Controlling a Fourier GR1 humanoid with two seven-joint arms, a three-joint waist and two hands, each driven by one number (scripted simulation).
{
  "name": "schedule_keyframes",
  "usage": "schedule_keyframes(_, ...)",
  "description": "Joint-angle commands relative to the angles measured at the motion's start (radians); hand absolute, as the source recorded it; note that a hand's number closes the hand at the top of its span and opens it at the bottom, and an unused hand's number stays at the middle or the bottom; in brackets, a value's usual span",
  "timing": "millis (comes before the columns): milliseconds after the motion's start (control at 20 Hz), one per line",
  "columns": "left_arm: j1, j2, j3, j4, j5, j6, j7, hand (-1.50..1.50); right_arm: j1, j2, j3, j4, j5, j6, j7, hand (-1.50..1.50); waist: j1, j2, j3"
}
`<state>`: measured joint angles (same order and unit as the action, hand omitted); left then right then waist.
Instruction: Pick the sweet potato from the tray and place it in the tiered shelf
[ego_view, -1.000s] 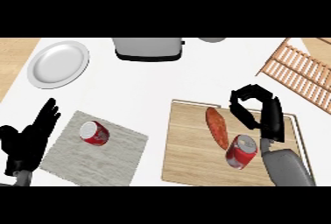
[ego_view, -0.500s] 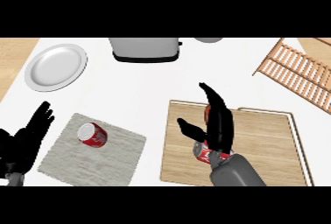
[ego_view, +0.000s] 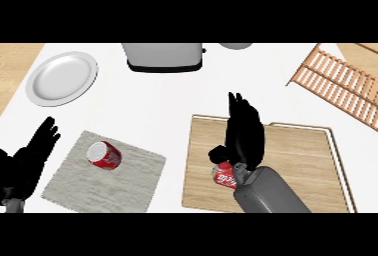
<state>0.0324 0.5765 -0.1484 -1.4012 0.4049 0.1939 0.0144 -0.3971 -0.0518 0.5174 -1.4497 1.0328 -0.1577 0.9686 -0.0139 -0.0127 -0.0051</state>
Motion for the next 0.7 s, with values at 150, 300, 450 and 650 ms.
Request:
schedule_keyframes(150,-0.036,0.008,0.027,0.027,0.004,-0.016,-0.003,0.0,-0.088,0.011,0.016,-0.021,-0.092,0.521,0.202,-1.5,0.004,0.007,0.002)
schedule_keyframes(300,-0.026,-0.032,0.004,0.048,-0.018,-0.008,-0.02,0.0,-0.102,-0.01,-0.01,-0.05,-0.11,0.635,0.219,-1.5,0.003,0.008,0.003)
schedule_keyframes(450,-0.017,-0.025,0.017,0.045,-0.02,-0.015,-0.023,0.0,-0.128,0.022,-0.013,-0.024,-0.091,0.684,0.261,-1.5,0.01,0.009,0.003)
schedule_keyframes(650,0.007,-0.031,0.003,-0.032,-0.035,-0.004,0.006,0.0,-0.12,0.019,-0.057,0.037,-0.081,0.684,0.221,-1.5,0.022,0.01,0.005)
